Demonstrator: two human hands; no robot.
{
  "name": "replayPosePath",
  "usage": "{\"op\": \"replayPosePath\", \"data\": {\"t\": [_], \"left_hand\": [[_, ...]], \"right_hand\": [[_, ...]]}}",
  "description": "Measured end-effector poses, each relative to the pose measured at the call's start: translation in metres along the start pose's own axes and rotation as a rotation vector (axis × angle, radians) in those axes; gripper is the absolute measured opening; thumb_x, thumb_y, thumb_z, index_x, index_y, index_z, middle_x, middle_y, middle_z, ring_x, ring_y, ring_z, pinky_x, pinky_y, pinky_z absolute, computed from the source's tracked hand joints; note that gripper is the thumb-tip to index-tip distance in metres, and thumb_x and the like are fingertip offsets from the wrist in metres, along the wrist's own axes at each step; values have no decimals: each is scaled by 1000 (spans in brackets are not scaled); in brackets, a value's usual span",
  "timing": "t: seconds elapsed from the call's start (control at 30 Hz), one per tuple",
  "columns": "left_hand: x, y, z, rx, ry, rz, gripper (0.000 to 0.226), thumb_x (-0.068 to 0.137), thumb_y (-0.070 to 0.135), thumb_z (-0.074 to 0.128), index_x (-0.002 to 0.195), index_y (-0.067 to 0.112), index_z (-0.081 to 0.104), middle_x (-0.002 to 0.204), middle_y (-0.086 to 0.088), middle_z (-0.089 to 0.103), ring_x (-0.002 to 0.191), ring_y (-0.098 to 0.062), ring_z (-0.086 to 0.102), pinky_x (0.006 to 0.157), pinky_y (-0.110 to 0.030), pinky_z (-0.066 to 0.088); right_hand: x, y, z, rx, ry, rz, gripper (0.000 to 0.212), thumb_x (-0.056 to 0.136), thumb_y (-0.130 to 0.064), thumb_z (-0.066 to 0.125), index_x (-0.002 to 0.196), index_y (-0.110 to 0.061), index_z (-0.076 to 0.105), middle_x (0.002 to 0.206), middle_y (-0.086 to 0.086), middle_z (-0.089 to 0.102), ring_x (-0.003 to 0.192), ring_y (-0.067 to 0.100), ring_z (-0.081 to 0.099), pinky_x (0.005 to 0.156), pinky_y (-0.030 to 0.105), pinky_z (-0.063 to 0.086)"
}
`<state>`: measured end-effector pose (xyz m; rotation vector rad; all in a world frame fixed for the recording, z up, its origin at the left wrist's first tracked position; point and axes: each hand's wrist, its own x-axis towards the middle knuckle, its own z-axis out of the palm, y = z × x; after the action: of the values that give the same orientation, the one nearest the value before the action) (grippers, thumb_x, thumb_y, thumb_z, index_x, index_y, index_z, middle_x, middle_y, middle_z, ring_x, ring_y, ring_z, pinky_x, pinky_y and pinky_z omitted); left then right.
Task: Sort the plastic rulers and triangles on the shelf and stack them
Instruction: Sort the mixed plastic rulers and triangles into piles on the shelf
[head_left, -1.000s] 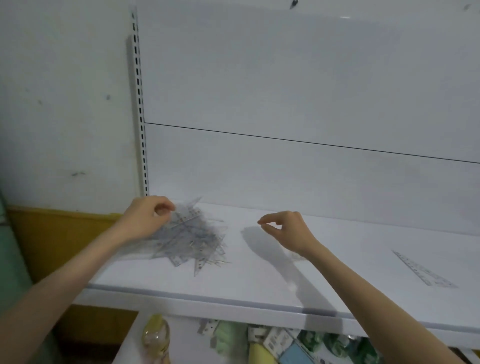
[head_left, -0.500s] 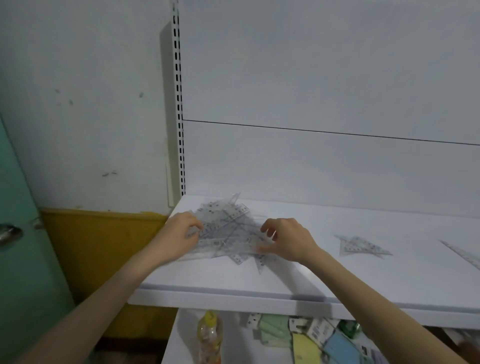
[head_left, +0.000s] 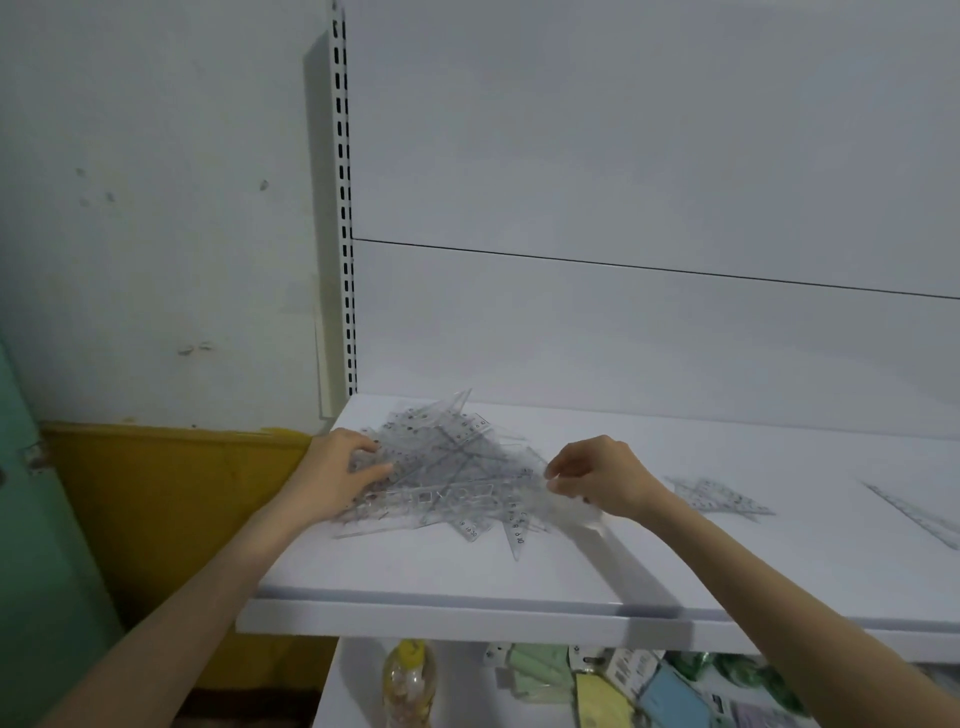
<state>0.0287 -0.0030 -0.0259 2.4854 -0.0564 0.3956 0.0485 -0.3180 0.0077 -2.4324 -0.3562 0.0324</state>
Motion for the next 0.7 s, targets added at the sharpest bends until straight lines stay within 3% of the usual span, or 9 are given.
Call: {"op": "replayPosePath", "data": {"t": [0.1,0.23,0.3,0.53,0.7], "left_hand": [[-2,1,-1,-46,68,3,34,80,25,74,106,4,69,108,-6,64,96,-17,57,85,-25,44],[-5,3,0,-65,71,63,15,79,19,75,90,8,74,96,-2,65,91,-12,57,82,-22,41],[-6,4,1,-46,54,102,12,79,20,74,88,12,73,99,1,63,93,-10,54,82,-17,37],[-2,6,8,-89,-7,85,7,80,23,73,82,21,66,113,6,52,108,-11,49,97,-25,38],[2,19,13,-139,-36,72,9,84,23,69,80,24,61,132,0,44,127,-16,37,103,-27,25]], "right_hand": [[1,1,-1,18,-5,-5,10,80,-10,71,80,-20,71,74,2,70,58,3,57,54,12,45],[4,0,0,18,6,-23,10,81,-11,70,79,-21,71,80,5,73,62,3,57,56,9,44],[4,0,1,30,7,-30,12,81,-10,70,78,-22,71,80,5,73,64,5,58,58,11,45],[-1,3,1,69,3,-44,15,81,-11,70,75,-25,69,80,4,72,68,8,59,61,17,47],[-3,8,-3,83,5,-42,16,81,-10,70,76,-24,69,78,4,71,68,8,58,61,19,47]]}}
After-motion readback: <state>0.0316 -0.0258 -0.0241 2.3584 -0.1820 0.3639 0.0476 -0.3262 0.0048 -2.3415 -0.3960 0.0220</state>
